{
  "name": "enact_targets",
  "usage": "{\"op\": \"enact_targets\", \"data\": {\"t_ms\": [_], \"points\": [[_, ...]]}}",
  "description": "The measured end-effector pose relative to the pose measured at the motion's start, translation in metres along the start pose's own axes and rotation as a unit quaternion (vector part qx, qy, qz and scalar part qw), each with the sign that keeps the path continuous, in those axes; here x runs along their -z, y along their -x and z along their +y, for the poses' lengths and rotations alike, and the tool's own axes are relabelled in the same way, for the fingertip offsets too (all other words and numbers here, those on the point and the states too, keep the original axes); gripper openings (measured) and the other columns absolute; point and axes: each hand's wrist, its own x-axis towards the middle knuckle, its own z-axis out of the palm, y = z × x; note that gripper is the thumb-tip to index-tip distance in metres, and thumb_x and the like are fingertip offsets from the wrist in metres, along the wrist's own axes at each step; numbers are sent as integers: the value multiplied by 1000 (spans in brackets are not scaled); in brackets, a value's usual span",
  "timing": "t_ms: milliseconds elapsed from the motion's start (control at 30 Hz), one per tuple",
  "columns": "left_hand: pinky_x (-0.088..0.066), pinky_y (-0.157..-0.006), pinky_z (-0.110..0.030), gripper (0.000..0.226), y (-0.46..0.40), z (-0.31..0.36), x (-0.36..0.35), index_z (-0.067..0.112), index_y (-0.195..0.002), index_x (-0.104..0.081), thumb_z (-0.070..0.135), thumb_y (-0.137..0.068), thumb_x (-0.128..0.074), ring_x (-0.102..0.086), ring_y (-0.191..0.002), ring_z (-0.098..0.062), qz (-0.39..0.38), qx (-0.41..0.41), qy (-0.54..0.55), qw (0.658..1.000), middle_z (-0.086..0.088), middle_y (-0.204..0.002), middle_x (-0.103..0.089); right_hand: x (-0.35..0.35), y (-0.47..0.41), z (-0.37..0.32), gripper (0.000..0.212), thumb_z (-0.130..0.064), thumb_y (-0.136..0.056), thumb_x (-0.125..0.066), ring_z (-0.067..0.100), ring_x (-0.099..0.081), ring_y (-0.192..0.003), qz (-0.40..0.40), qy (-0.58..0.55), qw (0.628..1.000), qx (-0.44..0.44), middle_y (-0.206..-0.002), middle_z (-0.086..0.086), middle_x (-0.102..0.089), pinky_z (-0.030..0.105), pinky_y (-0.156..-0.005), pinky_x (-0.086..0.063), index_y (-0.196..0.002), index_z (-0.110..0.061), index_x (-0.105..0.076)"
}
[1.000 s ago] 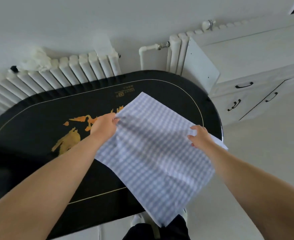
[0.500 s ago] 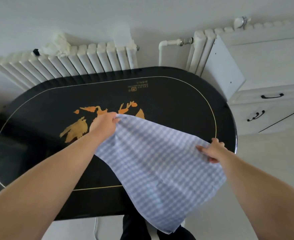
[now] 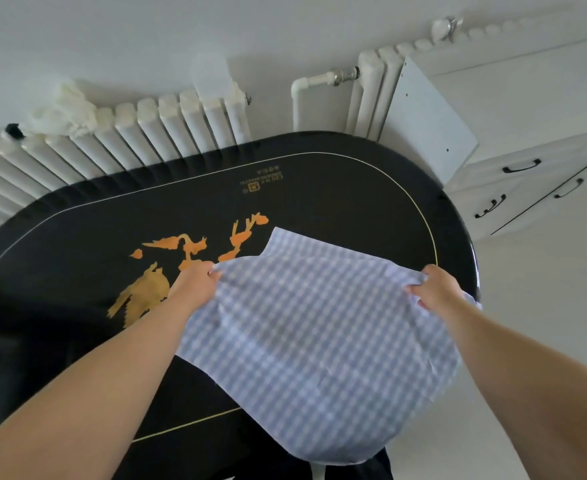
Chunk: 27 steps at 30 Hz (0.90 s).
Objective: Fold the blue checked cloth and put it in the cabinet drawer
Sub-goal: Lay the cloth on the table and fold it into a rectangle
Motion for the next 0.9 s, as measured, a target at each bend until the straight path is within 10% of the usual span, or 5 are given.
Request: {"op": "enact_targets", "data": {"t_ms": [167, 567, 900], "points": [[-46, -86, -40, 36, -13, -26, 28, 6, -127, -54, 27, -100, -43, -57, -107, -35, 34, -11, 35, 999, -17, -121, -61, -7, 24, -43, 39, -31, -83, -69, 34, -60, -79, 83, -21, 994, 63, -80, 11, -60, 35, -68, -44, -110, -13, -48], [-39, -61, -35, 25, -12, -179, 102, 8, -84, -55, 21, -99, -40, -53, -72, -29, 160, 102, 157, 969, -11, -79, -57, -59, 85, -261, 25, -33, -86, -63, 30, -53, -81, 124, 29, 952, 278, -85, 4, -55, 32, -62, -34, -92, -15, -46], [-39, -74, -37, 23, 35, -330, 147, 7, -110, -55, 14, -96, -39, -55, -96, -38, 236, 288, 186, 909, -18, -104, -59, -185, 159, -474, 28, -18, -91, -46, 30, -55, -110, 13, 36, 881, 472, -120, 10, -59, 31, -77, -36, -119, -14, -49]]}}
